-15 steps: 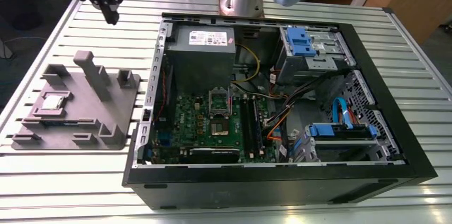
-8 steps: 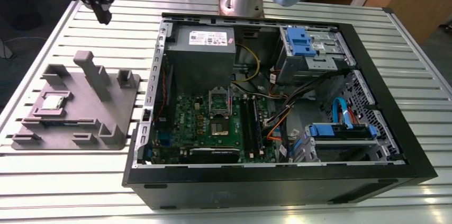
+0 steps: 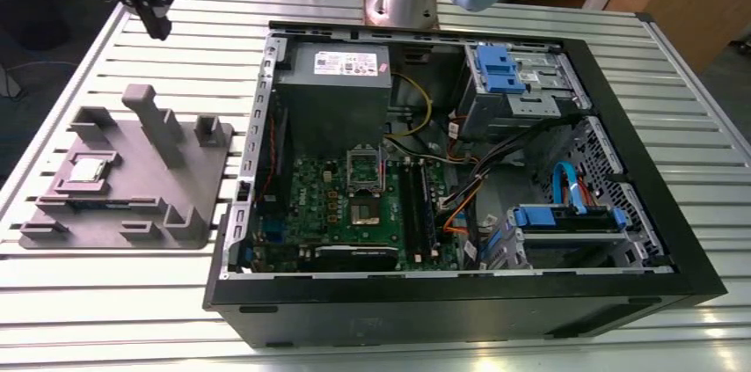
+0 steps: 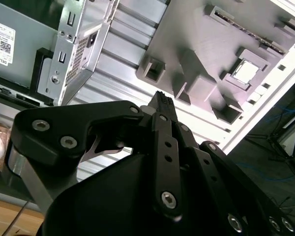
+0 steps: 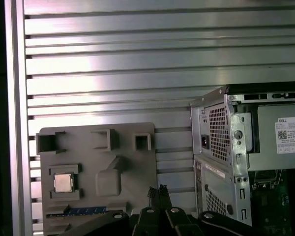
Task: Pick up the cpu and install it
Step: 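Reach for the cpu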
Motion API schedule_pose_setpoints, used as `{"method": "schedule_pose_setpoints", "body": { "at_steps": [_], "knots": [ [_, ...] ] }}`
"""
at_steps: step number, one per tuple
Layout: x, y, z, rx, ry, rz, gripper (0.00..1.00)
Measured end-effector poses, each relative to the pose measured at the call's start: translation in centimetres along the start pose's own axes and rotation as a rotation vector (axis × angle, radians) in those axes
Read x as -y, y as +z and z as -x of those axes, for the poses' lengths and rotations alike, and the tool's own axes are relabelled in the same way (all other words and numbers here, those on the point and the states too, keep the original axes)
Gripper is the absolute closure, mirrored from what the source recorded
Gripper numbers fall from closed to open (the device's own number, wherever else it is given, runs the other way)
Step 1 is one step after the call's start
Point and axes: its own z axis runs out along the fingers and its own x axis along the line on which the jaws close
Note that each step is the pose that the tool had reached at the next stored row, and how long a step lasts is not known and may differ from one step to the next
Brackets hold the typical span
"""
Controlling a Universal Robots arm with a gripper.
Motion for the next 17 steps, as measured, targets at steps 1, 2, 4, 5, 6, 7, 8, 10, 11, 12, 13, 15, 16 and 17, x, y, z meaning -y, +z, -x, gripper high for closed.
{"method": "schedule_pose_setpoints", "body": {
  "at_steps": [1,2,4,5,6,7,8,10,11,12,13,15,16,17],
  "knots": [
    [0.01,0.0,-0.17,0.0,0.0,0.0,0.9],
    [0.03,0.0,-0.36,0.0001,0.0,0.0,0.9],
    [0.05,-0.01,-0.72,0.0,0.0,-0.0001,0.9],
    [0.07,-0.01,-0.9,0.0,0.0,0.0,0.9],
    [0.08,-0.01,-1.08,0.0,0.0,0.0,0.9],
    [0.1,-0.01,-1.27,0.0001,0.0,0.0,0.9],
    [0.11,-0.01,-1.44,0.0,0.0,0.0,0.9],
    [0.14,-0.01,-1.79,0.0001,0.0,0.0,0.9],
    [0.15,0.0,-1.96,0.0001,0.0,0.0,0.9],
    [0.16,0.01,-2.1,0.0001,0.0,0.0,0.9],
    [0.17,0.02,-2.24,0.0001,0.0,0.0,0.9],
    [0.19,0.05,-2.51,0.0001,0.0,0.0,0.9],
    [0.21,0.06,-2.66,0.0001,0.0,0.0,0.9],
    [0.22,0.08,-2.8,0.0001,0.0,0.0,0.9]
  ]
}}
